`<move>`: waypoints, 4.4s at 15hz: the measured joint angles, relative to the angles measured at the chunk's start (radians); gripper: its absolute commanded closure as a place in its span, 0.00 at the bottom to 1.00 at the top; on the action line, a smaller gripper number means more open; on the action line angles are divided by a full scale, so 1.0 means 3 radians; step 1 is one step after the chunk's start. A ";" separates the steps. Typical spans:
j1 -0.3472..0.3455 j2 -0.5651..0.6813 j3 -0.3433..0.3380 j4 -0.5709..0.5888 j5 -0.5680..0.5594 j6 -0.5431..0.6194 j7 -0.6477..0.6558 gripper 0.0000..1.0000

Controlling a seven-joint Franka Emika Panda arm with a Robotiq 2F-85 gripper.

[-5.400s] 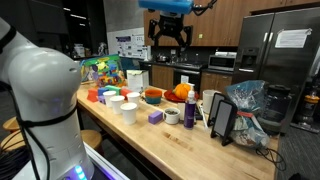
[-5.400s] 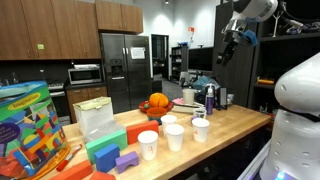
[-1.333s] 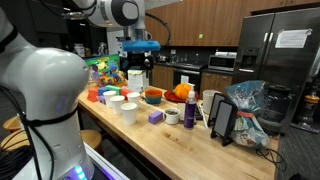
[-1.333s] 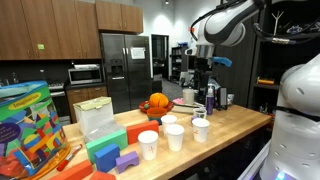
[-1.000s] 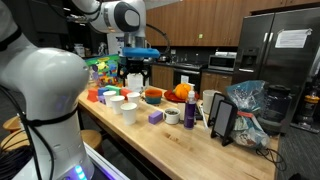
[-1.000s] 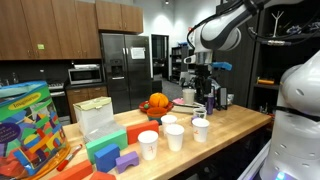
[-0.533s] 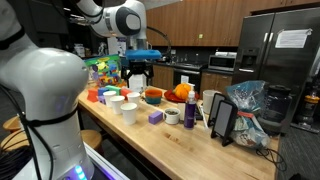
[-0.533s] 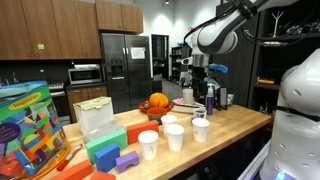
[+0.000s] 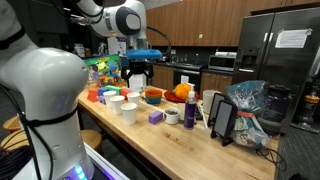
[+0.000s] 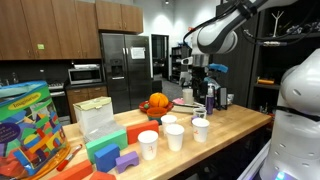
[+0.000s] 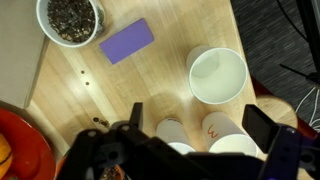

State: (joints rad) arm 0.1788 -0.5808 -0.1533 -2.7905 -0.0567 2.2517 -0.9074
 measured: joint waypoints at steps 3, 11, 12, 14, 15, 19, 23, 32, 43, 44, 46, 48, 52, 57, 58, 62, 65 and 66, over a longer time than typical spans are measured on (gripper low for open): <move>0.0000 0.0027 0.0051 0.0000 -0.0046 0.0034 -0.0117 0.00; 0.0040 0.0557 0.0084 -0.0004 0.0010 0.0600 -0.0548 0.00; 0.0041 0.0642 0.0083 -0.0004 0.0045 0.0652 -0.0624 0.00; 0.0044 0.0796 0.0077 -0.0003 0.0163 0.0723 -0.0819 0.00; 0.0044 0.0869 0.0075 -0.0001 0.0220 0.0752 -0.0912 0.00; 0.0044 0.1117 0.0083 0.0002 0.0384 0.0815 -0.1204 0.00; 0.0026 0.1272 0.0121 0.0008 0.0411 0.0850 -0.1288 0.00; -0.0049 0.1441 0.0267 0.0020 0.0402 0.1116 -0.1297 0.69; -0.0145 0.1440 0.0518 0.0075 -0.0197 0.0822 -0.1029 1.00; -0.0147 0.1401 0.0546 0.0070 -0.0259 0.0761 -0.0986 1.00; -0.0146 0.1291 0.0603 0.0060 -0.0346 0.0628 -0.0918 1.00; -0.0142 0.1134 0.0641 0.0072 -0.0368 0.0527 -0.0874 1.00; -0.0136 0.0707 0.0639 0.0064 -0.0363 0.0501 -0.0832 1.00; -0.0066 0.0175 0.0559 0.0063 -0.0251 0.0430 -0.0832 1.00; -0.0041 0.0101 0.0542 0.0069 -0.0224 0.0404 -0.0832 1.00; 0.0093 -0.0060 0.0474 0.0061 -0.0061 0.0354 -0.0835 1.00; 0.0201 -0.0046 0.0420 0.0060 0.0102 0.0358 -0.0844 1.00; 0.0236 -0.0038 0.0404 0.0059 0.0149 0.0362 -0.0846 1.00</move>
State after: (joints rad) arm 0.2497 -0.5922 -0.0322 -2.7727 -0.0120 2.3604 -1.1612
